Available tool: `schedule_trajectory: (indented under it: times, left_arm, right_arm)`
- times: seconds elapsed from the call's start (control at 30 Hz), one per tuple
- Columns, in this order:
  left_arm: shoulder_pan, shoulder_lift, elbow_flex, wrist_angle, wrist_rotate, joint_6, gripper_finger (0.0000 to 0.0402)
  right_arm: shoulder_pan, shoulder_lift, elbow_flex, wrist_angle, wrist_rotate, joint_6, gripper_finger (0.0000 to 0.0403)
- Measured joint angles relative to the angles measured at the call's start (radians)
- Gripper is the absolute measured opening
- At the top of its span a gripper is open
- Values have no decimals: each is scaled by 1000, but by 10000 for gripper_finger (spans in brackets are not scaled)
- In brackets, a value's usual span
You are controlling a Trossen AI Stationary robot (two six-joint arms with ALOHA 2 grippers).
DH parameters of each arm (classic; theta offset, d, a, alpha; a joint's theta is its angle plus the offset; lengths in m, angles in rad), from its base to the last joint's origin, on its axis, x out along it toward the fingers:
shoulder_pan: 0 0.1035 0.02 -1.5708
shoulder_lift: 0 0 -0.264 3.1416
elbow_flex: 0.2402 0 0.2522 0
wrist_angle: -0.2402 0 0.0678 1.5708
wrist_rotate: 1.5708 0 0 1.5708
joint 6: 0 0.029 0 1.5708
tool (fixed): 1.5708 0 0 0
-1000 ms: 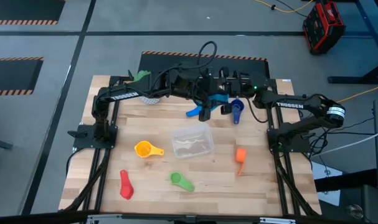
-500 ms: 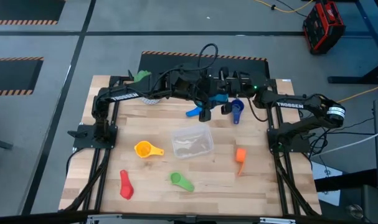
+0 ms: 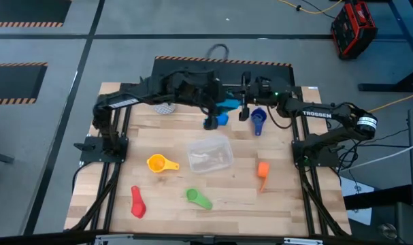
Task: Nest measuring cups in basket
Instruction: Prepare the light blue measuring cup
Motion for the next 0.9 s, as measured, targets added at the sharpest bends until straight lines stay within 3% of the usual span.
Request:
schedule_trajectory:
  times: [0.27,0.5,0.67,0.9]
  left_arm:
    - [1,-77,-4,-273,-198,-21,136]
    - [1,-212,-47,-536,-178,-96,137]
    - [1,-390,-308,-401,-140,-98,137]
    - [8,-705,-889,7,-141,-95,137]
  right_arm:
    - [-22,-1,0,-170,14,19,13]
    - [-33,-1,6,-250,50,53,12]
    - [-34,18,156,-471,44,31,12]
    - [-34,183,437,-775,45,-16,12]
